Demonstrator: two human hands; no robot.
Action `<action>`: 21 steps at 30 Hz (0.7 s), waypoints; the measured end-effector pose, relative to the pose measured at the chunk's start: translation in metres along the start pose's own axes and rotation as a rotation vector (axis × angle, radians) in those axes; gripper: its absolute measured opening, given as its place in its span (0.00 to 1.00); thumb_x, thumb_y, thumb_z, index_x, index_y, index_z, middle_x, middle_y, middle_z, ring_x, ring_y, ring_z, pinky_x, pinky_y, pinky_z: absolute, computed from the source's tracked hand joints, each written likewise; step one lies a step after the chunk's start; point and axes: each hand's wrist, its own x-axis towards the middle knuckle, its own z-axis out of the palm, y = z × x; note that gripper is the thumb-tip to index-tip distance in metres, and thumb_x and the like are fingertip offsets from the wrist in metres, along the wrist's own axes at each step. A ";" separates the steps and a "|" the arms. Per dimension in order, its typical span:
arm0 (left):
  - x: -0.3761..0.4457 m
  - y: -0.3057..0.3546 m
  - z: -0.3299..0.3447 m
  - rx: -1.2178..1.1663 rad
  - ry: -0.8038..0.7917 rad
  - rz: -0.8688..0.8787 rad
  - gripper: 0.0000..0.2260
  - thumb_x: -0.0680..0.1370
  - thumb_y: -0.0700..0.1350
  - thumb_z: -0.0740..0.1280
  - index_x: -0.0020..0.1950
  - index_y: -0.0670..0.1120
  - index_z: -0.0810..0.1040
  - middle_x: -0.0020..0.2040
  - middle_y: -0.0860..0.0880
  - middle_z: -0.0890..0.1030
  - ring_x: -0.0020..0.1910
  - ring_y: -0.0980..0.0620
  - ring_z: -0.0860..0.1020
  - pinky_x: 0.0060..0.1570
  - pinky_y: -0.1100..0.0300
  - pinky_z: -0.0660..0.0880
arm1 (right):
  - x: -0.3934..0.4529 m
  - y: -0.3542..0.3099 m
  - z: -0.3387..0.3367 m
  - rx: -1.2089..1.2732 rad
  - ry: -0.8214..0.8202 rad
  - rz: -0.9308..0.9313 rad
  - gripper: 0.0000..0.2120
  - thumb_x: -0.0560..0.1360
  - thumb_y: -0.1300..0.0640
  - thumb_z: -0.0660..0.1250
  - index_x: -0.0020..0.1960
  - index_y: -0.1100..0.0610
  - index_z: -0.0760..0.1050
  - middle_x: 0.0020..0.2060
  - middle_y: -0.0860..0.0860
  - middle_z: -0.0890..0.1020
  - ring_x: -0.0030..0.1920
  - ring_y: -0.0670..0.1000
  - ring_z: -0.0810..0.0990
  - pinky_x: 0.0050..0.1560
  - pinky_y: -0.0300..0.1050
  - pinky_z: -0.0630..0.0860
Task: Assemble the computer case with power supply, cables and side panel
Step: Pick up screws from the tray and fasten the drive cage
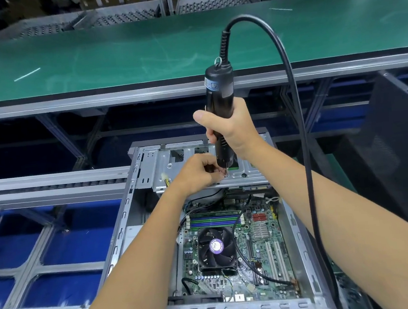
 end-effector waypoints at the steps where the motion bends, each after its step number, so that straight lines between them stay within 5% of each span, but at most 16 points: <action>1: 0.000 0.000 0.000 -0.001 -0.001 0.001 0.02 0.72 0.35 0.71 0.43 0.36 0.81 0.35 0.52 0.76 0.33 0.53 0.73 0.35 0.61 0.72 | 0.000 0.000 0.001 -0.006 -0.011 -0.004 0.16 0.72 0.59 0.73 0.36 0.69 0.71 0.24 0.55 0.72 0.23 0.52 0.70 0.28 0.45 0.72; 11: -0.002 0.000 -0.001 -0.013 -0.014 0.004 0.02 0.72 0.34 0.71 0.39 0.38 0.81 0.31 0.55 0.75 0.27 0.62 0.72 0.30 0.69 0.69 | -0.002 -0.001 0.005 -0.046 -0.049 -0.018 0.15 0.71 0.62 0.70 0.35 0.71 0.69 0.23 0.53 0.71 0.23 0.52 0.69 0.28 0.46 0.70; 21: -0.001 -0.002 -0.002 -0.037 -0.014 0.024 0.04 0.72 0.34 0.72 0.39 0.40 0.82 0.30 0.56 0.76 0.27 0.61 0.70 0.30 0.68 0.68 | -0.001 0.001 0.003 -0.001 -0.109 -0.009 0.13 0.70 0.64 0.69 0.33 0.69 0.67 0.24 0.53 0.68 0.23 0.53 0.68 0.26 0.43 0.68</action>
